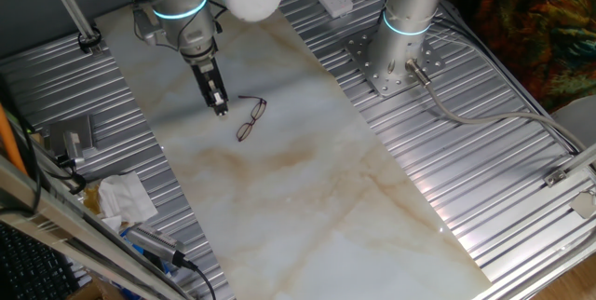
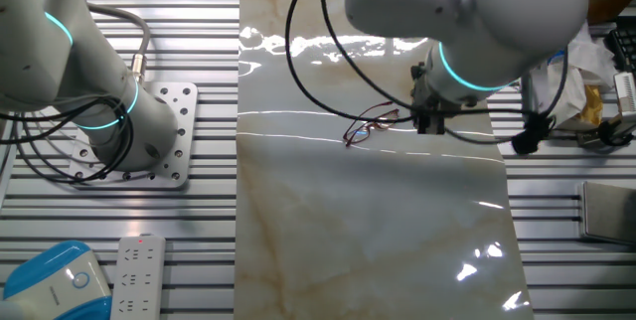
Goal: Unfold the leg of the glasses (with one hand)
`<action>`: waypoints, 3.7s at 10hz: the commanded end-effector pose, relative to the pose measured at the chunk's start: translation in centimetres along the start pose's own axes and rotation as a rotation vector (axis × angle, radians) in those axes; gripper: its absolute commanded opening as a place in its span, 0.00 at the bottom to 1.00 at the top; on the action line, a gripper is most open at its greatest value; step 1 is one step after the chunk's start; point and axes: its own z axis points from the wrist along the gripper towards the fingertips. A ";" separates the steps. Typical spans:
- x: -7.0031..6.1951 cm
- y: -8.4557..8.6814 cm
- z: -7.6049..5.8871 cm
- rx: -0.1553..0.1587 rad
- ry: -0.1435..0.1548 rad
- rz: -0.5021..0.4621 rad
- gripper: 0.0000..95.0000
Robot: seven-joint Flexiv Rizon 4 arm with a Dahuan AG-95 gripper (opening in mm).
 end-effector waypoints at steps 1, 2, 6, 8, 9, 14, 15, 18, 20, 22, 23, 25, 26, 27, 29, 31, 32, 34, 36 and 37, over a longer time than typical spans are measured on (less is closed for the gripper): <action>0.9 -0.7 -0.2 -0.004 0.002 0.038 0.20; 1.4 -1.0 -0.2 -0.009 0.003 0.051 0.00; 3.2 -2.5 0.3 -0.007 -0.003 0.068 0.00; 3.7 -2.9 0.6 0.028 -0.007 0.047 0.00; 3.9 -3.1 0.6 0.048 -0.010 0.026 0.00; 4.6 -3.6 0.8 0.046 -0.013 0.005 0.00; 4.7 -3.6 0.7 0.042 -0.013 0.002 0.00; 4.8 -3.6 0.7 0.025 -0.008 0.000 0.00; 4.4 -3.4 0.8 0.022 -0.026 -0.001 0.00; 3.7 -3.0 0.8 0.024 -0.028 -0.013 0.00; 3.3 -2.6 0.5 0.021 -0.025 -0.015 0.00; 2.6 -2.2 0.5 0.022 -0.028 -0.017 0.00; 1.9 -1.6 0.7 0.027 -0.029 -0.012 0.00; 1.2 -1.1 0.9 0.027 -0.032 -0.006 0.00; 0.1 -0.1 0.8 0.029 -0.032 0.008 0.00; -0.9 0.9 0.4 0.048 -0.033 0.015 0.00; -1.6 1.8 -0.1 0.057 -0.031 0.028 0.00; -2.4 2.9 -0.3 0.081 -0.034 0.038 0.00; -2.9 3.4 -0.2 0.105 -0.036 0.053 0.00; -3.0 3.5 -0.1 0.111 -0.039 0.057 0.00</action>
